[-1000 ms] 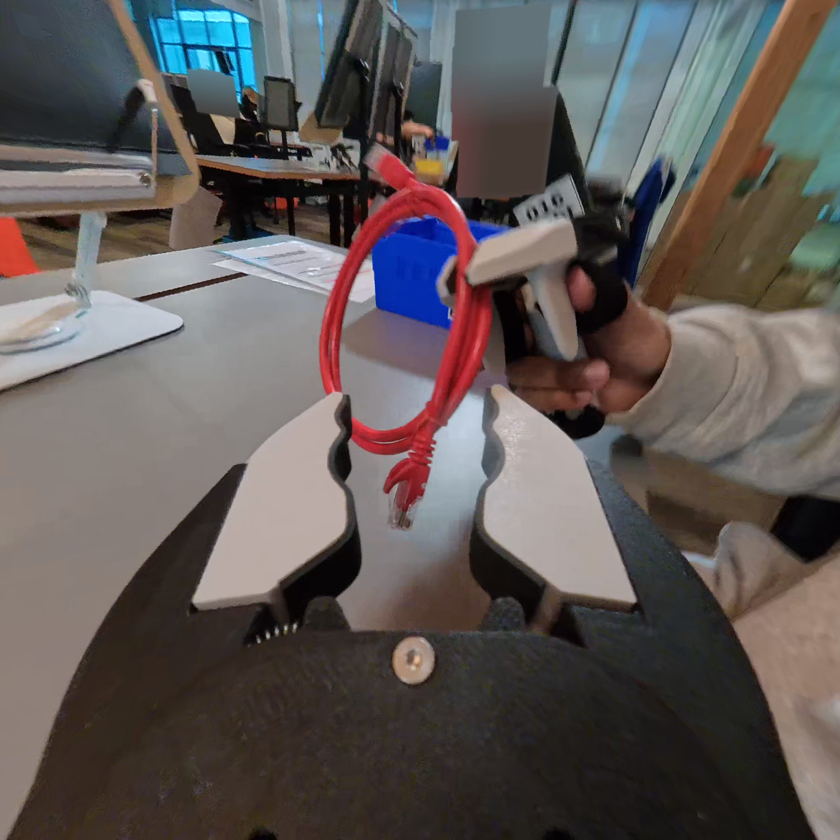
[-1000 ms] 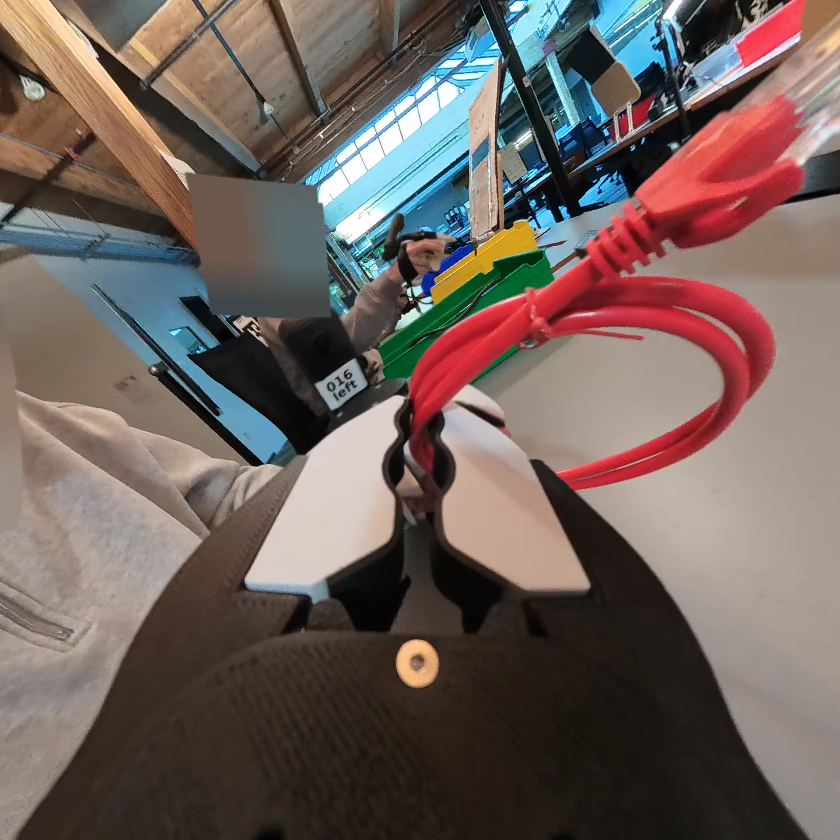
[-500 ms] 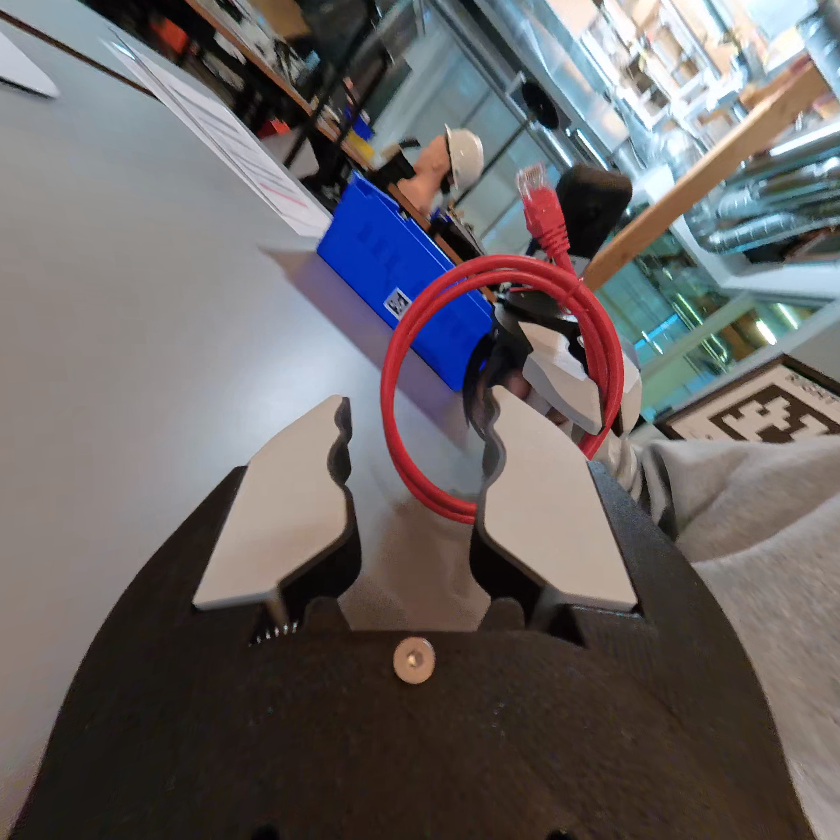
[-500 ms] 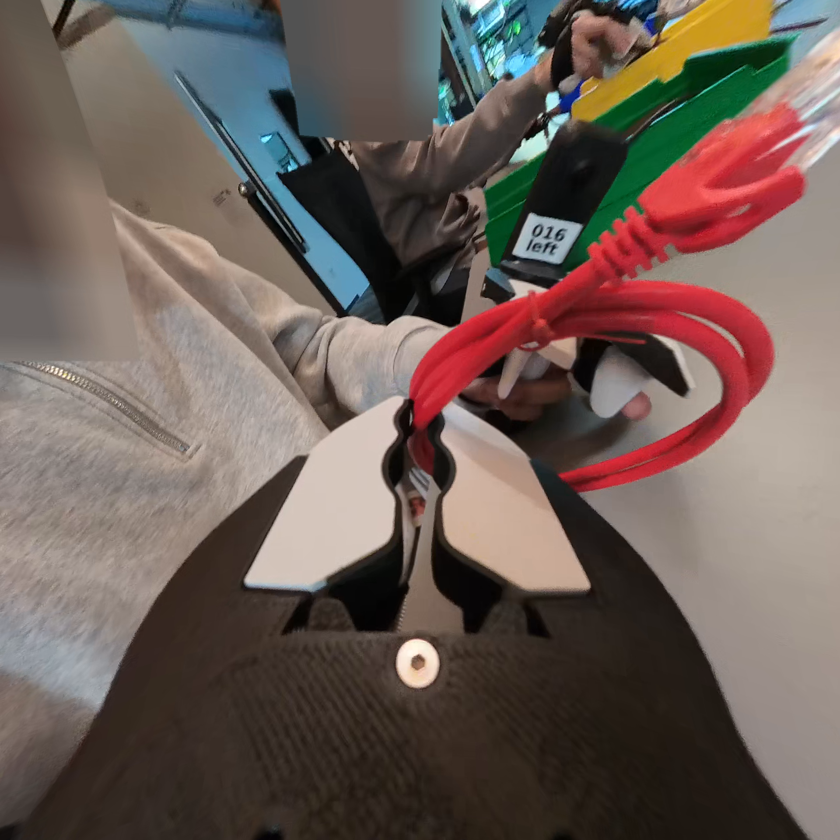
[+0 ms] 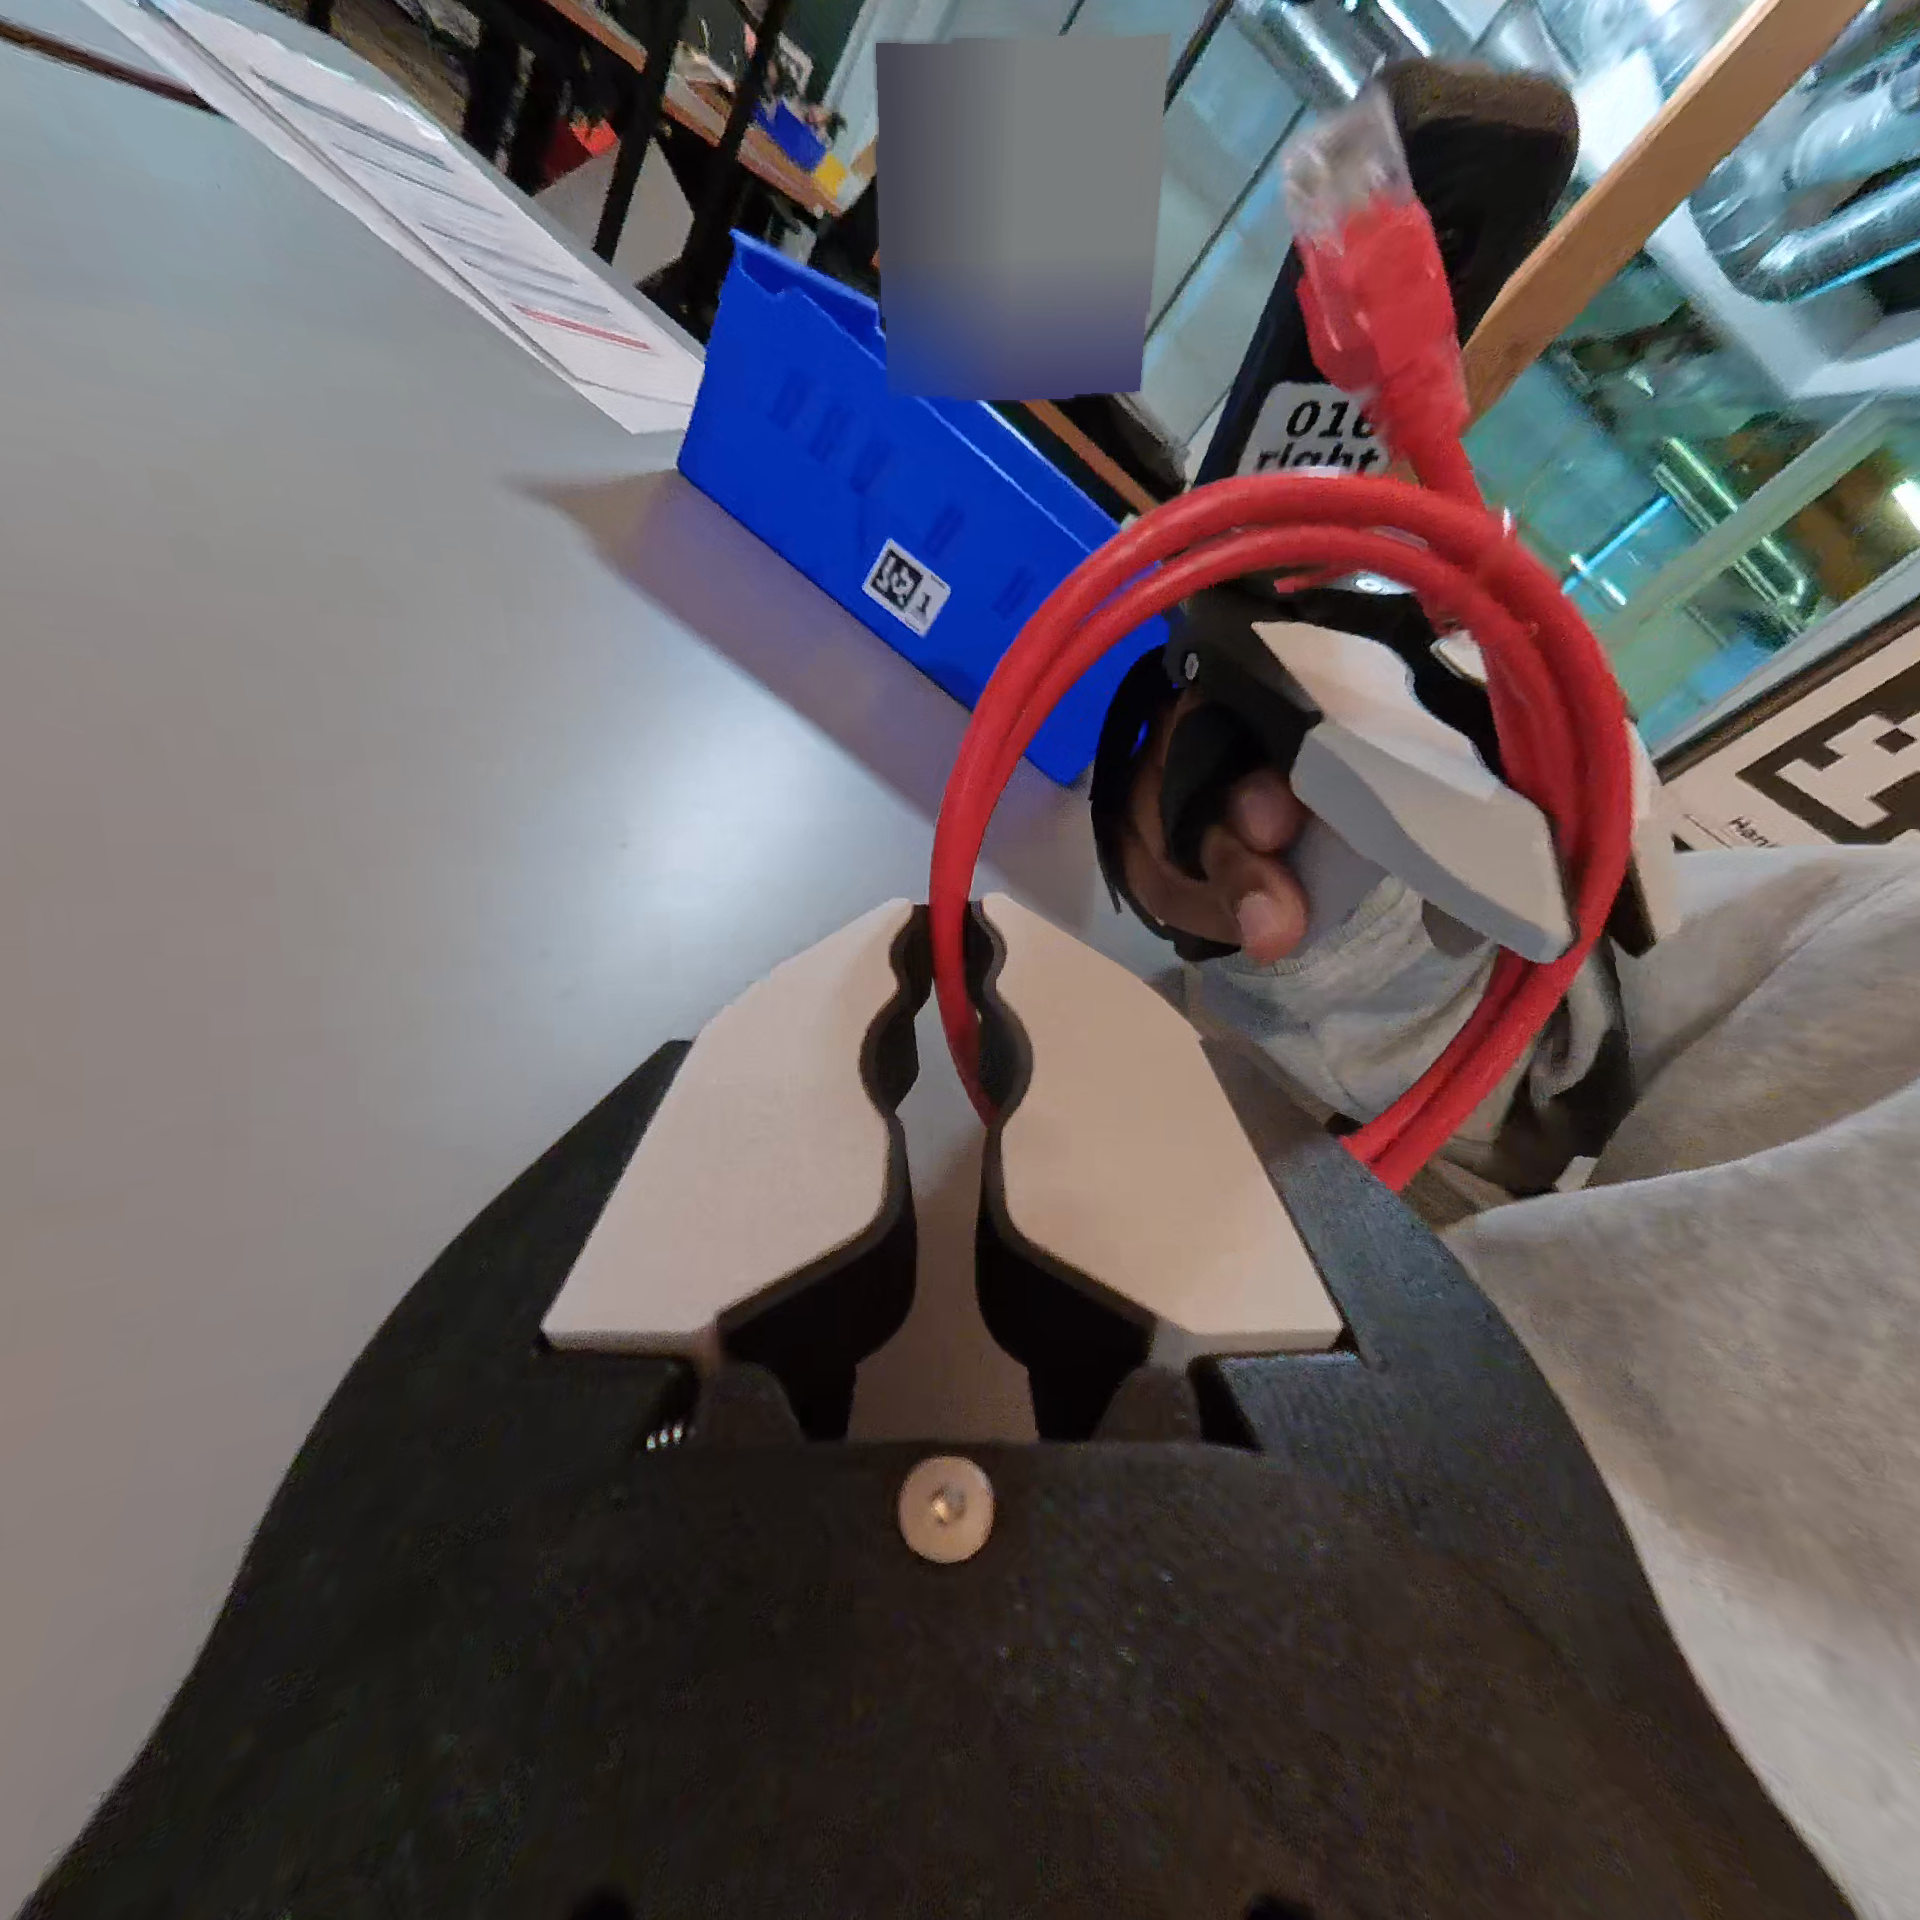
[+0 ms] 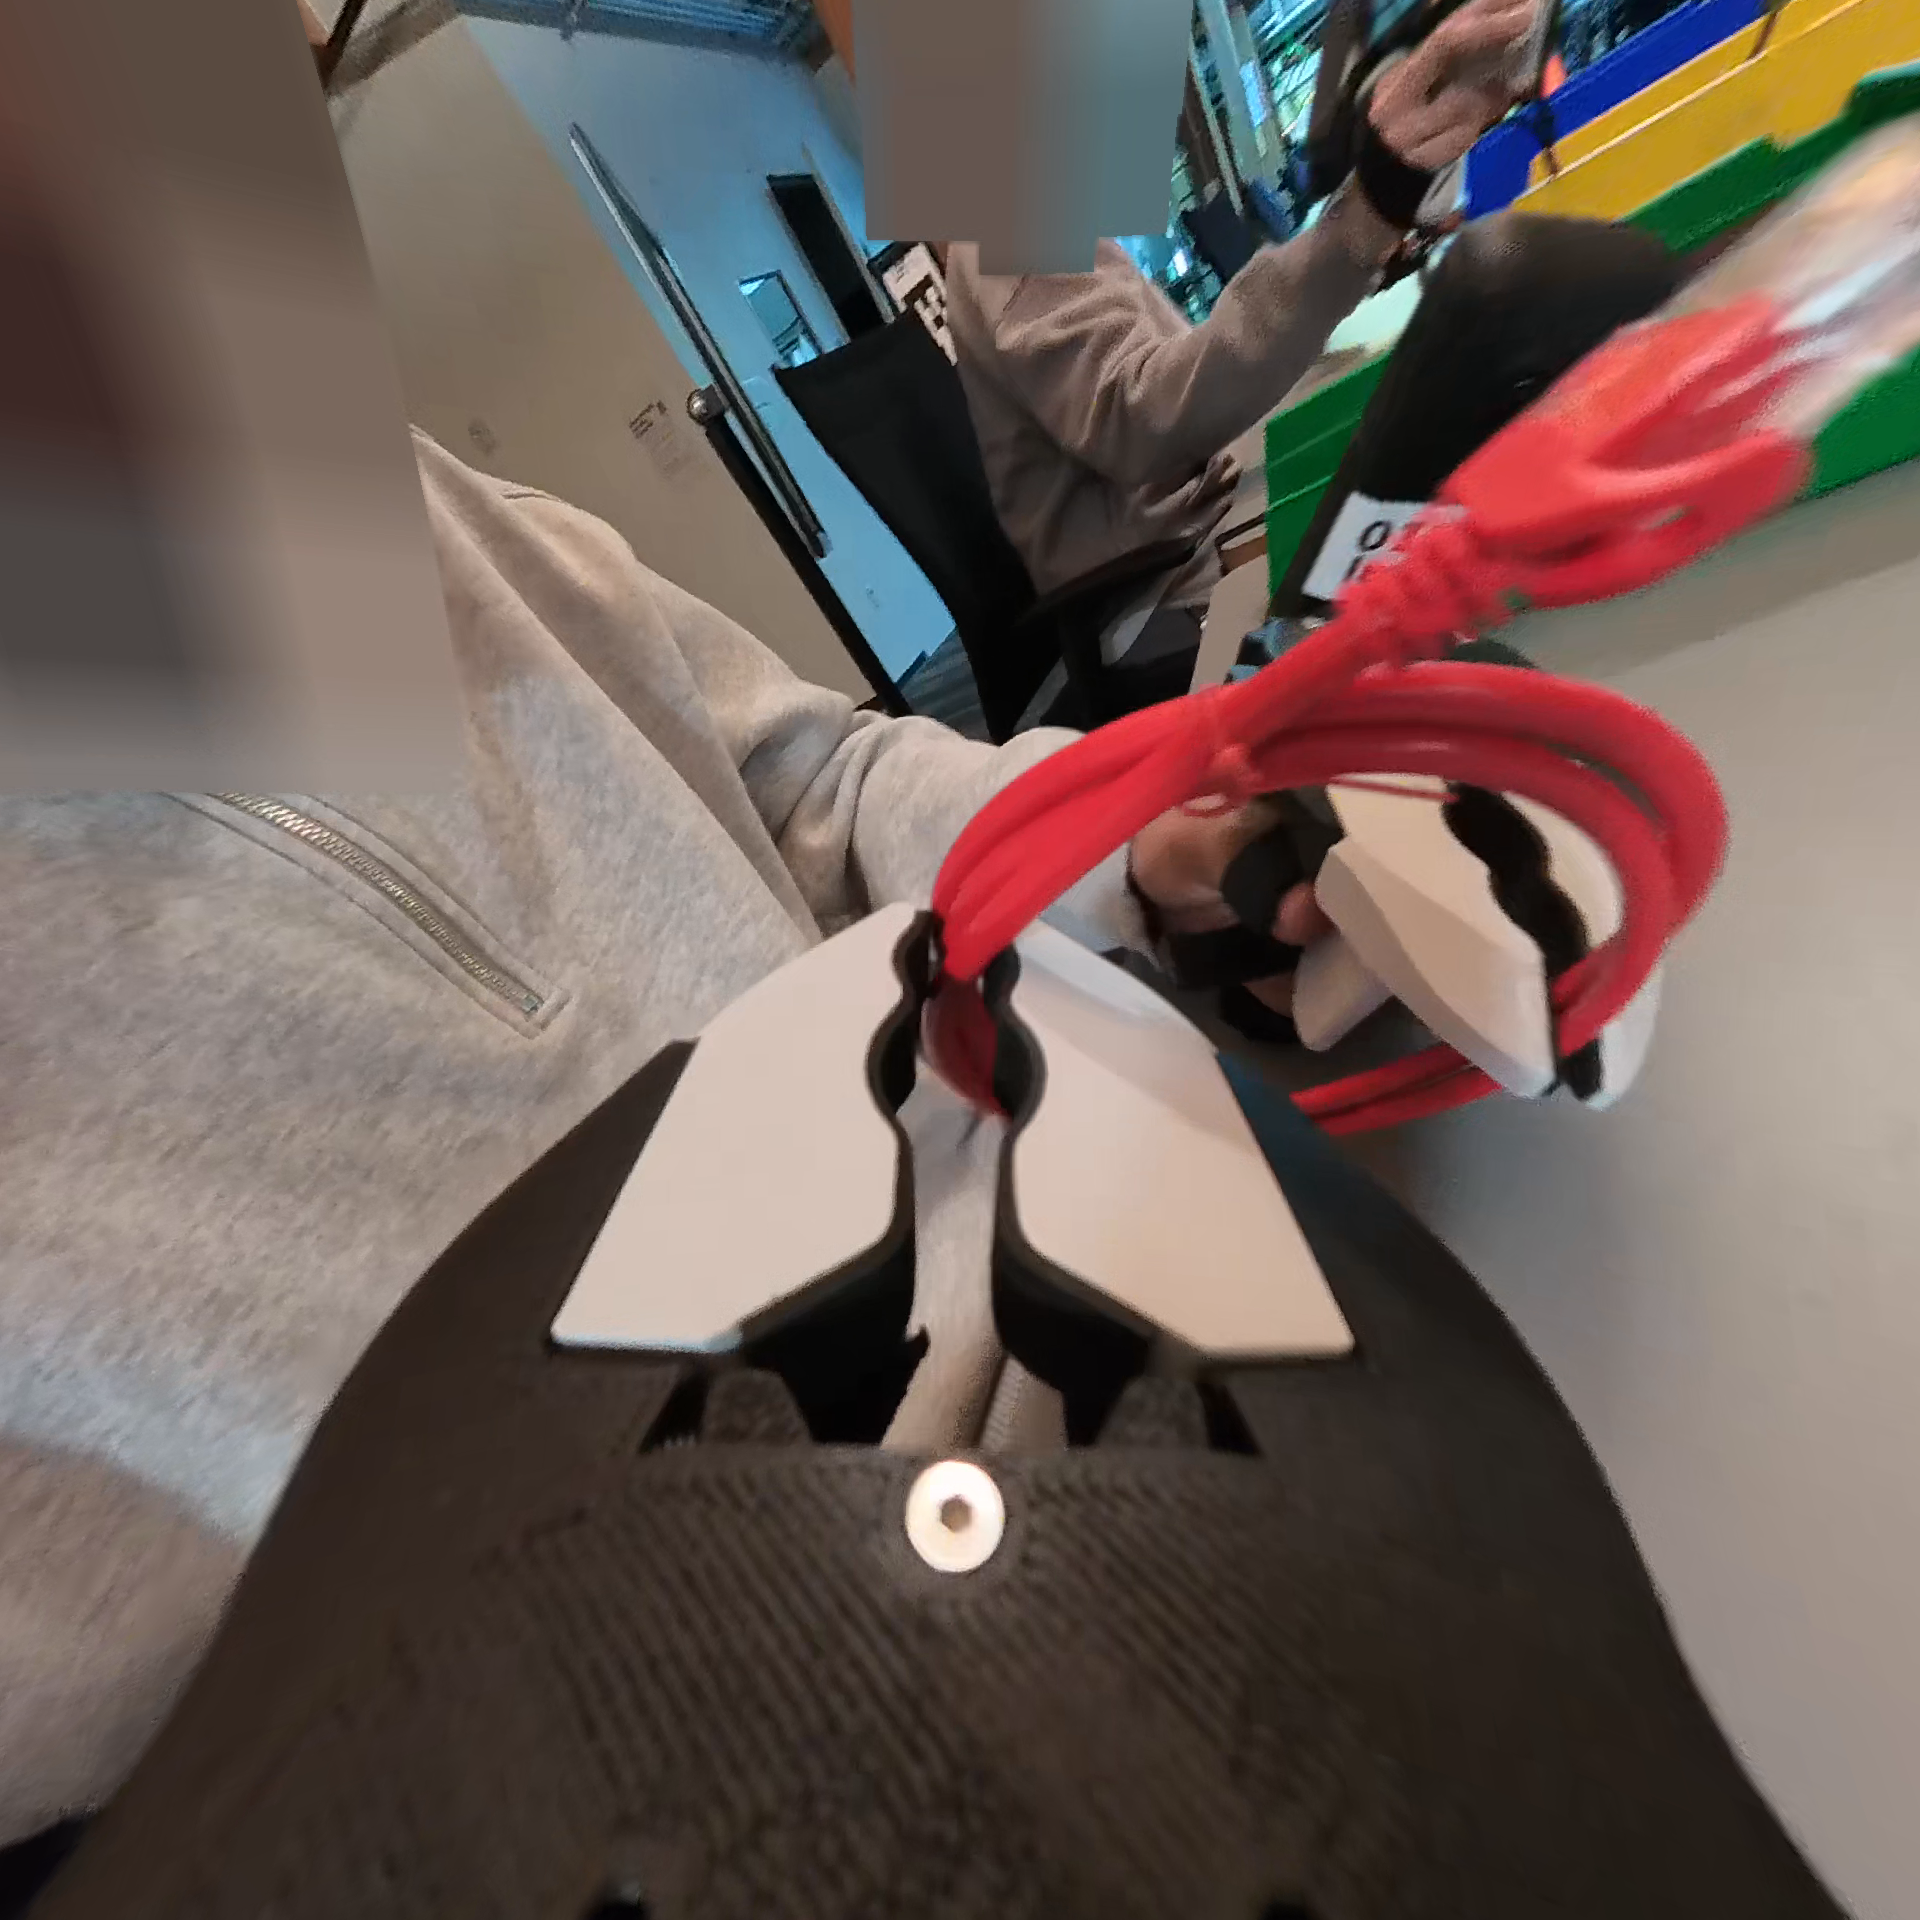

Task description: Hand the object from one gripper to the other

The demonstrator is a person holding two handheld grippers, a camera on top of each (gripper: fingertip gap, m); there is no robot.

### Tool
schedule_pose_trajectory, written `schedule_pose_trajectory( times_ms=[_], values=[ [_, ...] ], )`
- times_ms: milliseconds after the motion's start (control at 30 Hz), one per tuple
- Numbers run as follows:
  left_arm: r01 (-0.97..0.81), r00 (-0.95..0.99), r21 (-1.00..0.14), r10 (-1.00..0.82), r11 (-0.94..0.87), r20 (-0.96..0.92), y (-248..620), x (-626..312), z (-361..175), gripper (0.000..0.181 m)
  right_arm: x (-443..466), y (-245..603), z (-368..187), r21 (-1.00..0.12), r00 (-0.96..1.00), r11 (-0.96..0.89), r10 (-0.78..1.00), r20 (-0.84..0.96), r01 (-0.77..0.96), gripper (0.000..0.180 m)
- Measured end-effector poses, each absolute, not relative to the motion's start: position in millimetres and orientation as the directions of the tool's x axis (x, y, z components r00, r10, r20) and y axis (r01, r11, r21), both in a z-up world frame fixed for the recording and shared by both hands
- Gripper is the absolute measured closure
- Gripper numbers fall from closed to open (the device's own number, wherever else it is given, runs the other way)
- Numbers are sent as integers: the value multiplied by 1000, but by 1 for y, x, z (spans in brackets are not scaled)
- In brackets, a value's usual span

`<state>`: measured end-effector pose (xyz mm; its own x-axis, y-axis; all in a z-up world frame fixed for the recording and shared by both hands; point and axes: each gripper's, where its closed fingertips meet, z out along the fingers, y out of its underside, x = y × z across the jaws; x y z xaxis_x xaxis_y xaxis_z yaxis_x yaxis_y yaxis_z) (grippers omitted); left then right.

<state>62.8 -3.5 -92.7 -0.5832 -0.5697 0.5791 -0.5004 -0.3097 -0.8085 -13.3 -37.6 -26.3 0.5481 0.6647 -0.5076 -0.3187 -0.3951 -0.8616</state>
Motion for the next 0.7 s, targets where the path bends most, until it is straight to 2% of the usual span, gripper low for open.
schedule_pose_trajectory(
  times_ms=[133,233,400,533,600,700],
  values=[
    [-477,-569,-793,-554,-379,607,5,65,-86,174,-2,-31,-17,-865,584,-315,642,-498,-392,138],
    [-482,-558,-754,-507,-446,657,10,66,-81,174,9,-29,-13,-856,598,-275,623,-505,-437,131],
    [-476,-550,-715,-461,-512,697,18,67,-77,174,39,-26,-10,-839,655,-182,549,-519,-512,130],
    [-466,-545,-692,-436,-552,716,22,68,-74,175,64,-25,-11,-809,678,-110,486,-551,-577,116],
    [-461,-540,-683,-431,-567,723,25,69,-73,175,69,-22,-15,-806,695,-90,457,-556,-585,103],
    [-458,-532,-676,-431,-578,729,28,70,-74,175,67,-12,-25,-831,746,-65,406,-528,-552,64]
  ],
)
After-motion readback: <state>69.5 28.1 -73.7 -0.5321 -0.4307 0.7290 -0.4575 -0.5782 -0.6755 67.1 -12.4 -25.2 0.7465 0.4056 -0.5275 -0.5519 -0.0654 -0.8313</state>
